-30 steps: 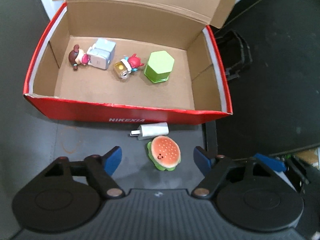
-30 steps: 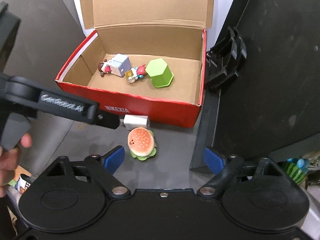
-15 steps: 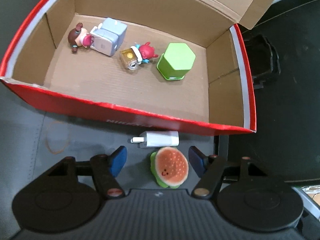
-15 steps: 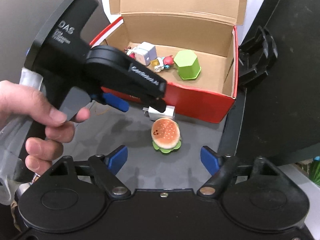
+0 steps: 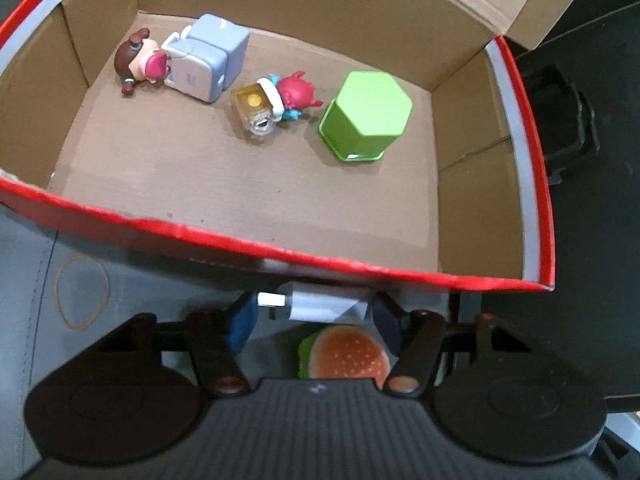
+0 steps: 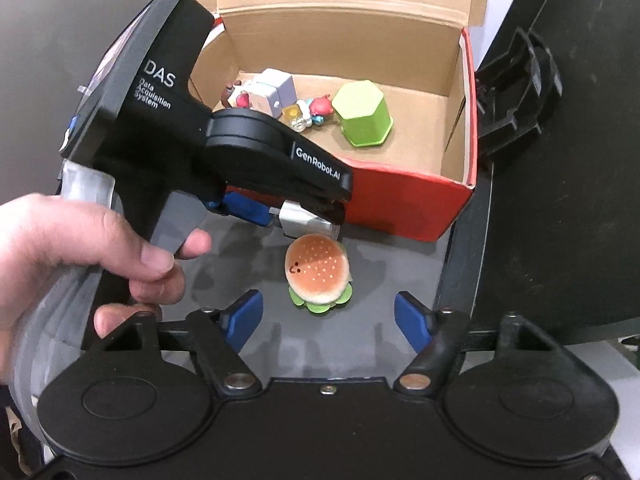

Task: Organize objects
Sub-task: 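Grasp the white charger plug with the left tool while the right tool grasps the hamburger plush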

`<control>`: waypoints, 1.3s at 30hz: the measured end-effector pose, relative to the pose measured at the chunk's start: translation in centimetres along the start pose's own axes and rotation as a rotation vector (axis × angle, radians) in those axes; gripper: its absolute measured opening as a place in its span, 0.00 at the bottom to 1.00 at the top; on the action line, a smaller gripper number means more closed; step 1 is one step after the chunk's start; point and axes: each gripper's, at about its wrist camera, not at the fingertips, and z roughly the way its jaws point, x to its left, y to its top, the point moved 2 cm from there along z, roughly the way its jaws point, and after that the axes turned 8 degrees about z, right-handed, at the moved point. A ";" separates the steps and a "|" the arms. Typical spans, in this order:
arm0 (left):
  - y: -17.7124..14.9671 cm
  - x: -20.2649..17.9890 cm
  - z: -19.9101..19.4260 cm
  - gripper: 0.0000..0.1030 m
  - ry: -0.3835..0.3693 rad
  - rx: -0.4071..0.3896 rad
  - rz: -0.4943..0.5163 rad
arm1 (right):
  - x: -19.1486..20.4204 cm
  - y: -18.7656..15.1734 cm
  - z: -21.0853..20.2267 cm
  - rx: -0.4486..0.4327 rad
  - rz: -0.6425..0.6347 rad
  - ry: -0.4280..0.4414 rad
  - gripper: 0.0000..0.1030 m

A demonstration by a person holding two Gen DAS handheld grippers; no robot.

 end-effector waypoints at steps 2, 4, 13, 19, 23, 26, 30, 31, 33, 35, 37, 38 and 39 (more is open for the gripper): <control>0.0 0.0 -0.1 0.59 0.001 -0.009 0.004 | -0.1 0.1 0.5 0.010 0.008 -0.006 0.63; 0.0 0.2 -0.1 0.58 0.000 -0.009 -0.009 | -0.3 0.2 0.8 0.017 0.021 -0.007 0.62; -0.5 1.8 -1.0 0.58 0.039 -0.017 -0.103 | 0.1 0.3 2.4 0.045 0.033 -0.005 0.60; -1.1 3.3 -1.8 0.58 0.056 -0.013 -0.140 | 0.5 0.3 2.8 0.040 0.021 -0.007 0.60; -1.4 3.8 -2.4 0.58 0.088 -0.027 -0.246 | 0.7 0.5 3.5 0.042 0.014 -0.028 0.60; -1.4 4.4 -2.7 0.58 0.098 -0.019 -0.260 | 0.9 0.6 4.1 0.048 0.013 -0.040 0.60; -1.9 5.4 -3.4 0.58 0.108 -0.006 -0.283 | 1.3 0.8 5.1 0.061 0.001 -0.053 0.60; -2.1 5.6 -3.7 0.58 0.116 -0.004 -0.288 | 1.4 0.8 5.3 0.065 -0.004 -0.055 0.60; -2.1 5.9 -3.6 0.58 0.129 0.004 -0.295 | 1.6 0.7 6.0 0.078 -0.013 -0.061 0.61; -2.3 6.4 -4.0 0.58 0.134 0.008 -0.310 | 1.5 0.6 6.5 0.090 -0.004 -0.055 0.61; -2.5 6.7 -4.3 0.58 0.143 0.012 -0.303 | 1.7 0.5 6.8 0.090 -0.009 -0.054 0.61; -2.4 6.6 -4.3 0.58 0.154 0.018 -0.285 | 1.7 0.5 7.0 0.090 -0.013 -0.056 0.61; -2.3 6.6 -4.3 0.58 0.163 0.024 -0.273 | 1.8 0.4 7.1 0.089 -0.016 -0.058 0.61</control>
